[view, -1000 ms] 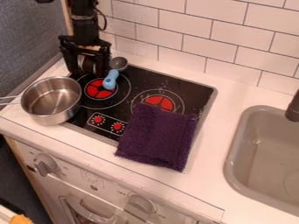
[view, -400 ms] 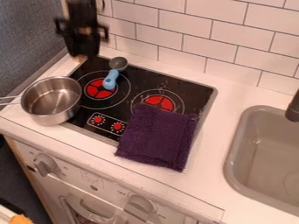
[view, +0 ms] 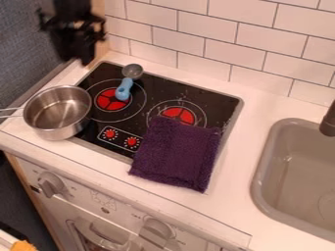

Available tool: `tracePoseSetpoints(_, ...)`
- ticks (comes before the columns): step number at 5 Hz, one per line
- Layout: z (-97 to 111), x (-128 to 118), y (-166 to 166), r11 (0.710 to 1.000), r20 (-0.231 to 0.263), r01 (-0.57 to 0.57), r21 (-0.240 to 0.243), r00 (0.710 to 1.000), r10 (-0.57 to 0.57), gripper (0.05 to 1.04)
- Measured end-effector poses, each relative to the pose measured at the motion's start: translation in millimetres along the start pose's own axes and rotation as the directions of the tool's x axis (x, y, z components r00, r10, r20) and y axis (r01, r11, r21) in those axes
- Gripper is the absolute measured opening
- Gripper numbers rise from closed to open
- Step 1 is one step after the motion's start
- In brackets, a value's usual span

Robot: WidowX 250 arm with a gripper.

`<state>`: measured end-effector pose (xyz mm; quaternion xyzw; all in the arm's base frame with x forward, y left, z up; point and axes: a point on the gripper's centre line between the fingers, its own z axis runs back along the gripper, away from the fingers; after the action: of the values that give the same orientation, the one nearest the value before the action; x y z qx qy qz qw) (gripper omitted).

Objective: Put the sushi in the silver pot on the left burner

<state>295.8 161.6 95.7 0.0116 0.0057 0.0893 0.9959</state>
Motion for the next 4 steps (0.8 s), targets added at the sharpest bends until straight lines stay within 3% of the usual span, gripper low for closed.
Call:
tracePoseSetpoints(1, -15, -20, 8, 1.0, -0.048, 0.001, -0.009, 0.999, -0.001, 0.493)
tracePoseSetpoints(2, -19, -37, 17, 1.0, -0.046, 0.002, 0.015, 0.999, -0.001, 0.6)
tracePoseSetpoints(3, -26, -42, 16, 1.0, -0.021, 0.03, 0.005, 0.999, -0.03, 0.902)
tracePoseSetpoints(4, -16, -39, 13, 0.996, 0.084, 0.084, 0.029, 0.993, -0.087, 1.01)
